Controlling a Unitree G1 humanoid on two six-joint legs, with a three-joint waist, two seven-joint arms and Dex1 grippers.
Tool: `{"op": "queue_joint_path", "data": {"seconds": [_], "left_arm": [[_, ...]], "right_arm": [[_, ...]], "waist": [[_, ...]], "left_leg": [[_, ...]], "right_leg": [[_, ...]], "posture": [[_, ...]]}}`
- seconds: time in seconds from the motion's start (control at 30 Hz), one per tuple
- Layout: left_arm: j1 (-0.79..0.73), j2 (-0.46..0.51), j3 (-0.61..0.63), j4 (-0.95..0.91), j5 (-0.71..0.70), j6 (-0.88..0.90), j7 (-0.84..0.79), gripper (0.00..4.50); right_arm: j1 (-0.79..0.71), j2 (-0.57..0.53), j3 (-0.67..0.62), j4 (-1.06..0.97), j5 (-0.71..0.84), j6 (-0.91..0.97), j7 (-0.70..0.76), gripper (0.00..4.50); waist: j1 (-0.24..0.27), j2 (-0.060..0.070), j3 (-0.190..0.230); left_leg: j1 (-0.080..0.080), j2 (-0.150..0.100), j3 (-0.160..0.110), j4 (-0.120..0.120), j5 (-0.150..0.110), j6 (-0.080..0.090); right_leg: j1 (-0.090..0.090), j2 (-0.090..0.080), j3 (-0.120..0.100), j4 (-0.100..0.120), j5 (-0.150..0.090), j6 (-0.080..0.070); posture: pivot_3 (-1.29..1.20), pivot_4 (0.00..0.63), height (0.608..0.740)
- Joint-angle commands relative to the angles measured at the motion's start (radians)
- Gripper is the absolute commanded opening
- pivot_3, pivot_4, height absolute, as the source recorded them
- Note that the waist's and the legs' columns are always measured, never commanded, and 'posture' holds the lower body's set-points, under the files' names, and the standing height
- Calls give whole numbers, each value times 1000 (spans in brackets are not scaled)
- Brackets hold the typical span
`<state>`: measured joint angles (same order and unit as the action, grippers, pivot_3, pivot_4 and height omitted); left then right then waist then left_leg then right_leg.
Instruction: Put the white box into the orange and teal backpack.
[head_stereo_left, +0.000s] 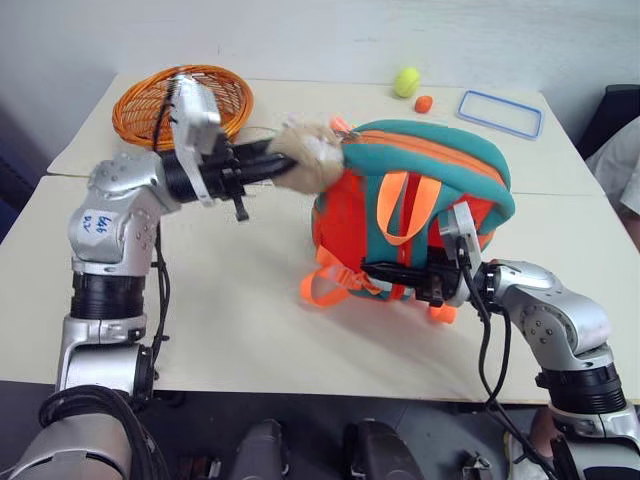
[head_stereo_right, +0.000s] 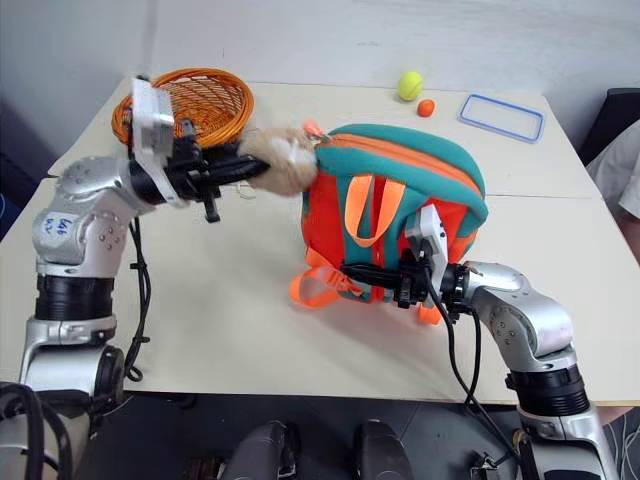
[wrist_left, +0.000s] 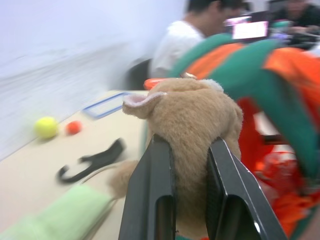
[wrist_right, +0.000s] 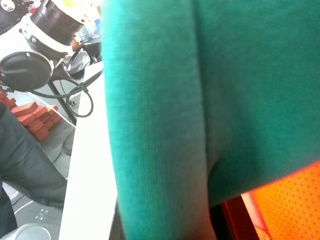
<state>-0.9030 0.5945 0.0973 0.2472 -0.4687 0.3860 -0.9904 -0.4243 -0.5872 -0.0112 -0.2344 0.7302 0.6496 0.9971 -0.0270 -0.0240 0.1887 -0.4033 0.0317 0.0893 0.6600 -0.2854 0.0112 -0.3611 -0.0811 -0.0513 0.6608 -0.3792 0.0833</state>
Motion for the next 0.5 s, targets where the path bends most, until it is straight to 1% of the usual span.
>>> {"op": "queue_joint_path", "data": {"seconds": [0.03,0.17,0.27,0.4,0.47,0.5], "left_arm": [[12,27,-2,139,86,-20,57,550],[81,0,-87,221,164,-46,41,550],[127,-59,-116,239,178,-56,47,550],[178,-118,-149,240,207,-120,43,550],[207,-122,-153,225,217,-151,33,550],[218,-114,-150,215,221,-168,26,782]], "right_arm": [[18,0,-35,-30,10,-12,-13,0],[35,0,-39,-44,20,-9,-25,0],[49,3,-38,-59,24,-9,-34,0],[65,11,-43,-73,29,-13,-49,0],[74,18,-48,-76,25,-26,-58,0],[76,23,-52,-71,11,-42,-67,0]], "waist": [[0,0,0],[1,0,0],[2,0,0],[2,0,0],[3,0,0],[3,0,0]], "left_leg": [[0,0,0,0,0,0],[0,0,0,0,0,0],[0,0,0,0,0,0],[0,0,0,1,0,0],[0,0,0,1,0,0],[0,0,0,1,0,0]], "right_leg": [[0,0,0,0,0,0],[0,0,0,1,0,0],[0,0,0,1,0,0],[0,0,0,1,0,0],[0,0,0,1,0,0],[0,-1,0,1,0,0]], "posture": [[0,150,740],[0,150,740],[0,150,740],[0,150,740],[0,150,740],[0,150,740]]}}
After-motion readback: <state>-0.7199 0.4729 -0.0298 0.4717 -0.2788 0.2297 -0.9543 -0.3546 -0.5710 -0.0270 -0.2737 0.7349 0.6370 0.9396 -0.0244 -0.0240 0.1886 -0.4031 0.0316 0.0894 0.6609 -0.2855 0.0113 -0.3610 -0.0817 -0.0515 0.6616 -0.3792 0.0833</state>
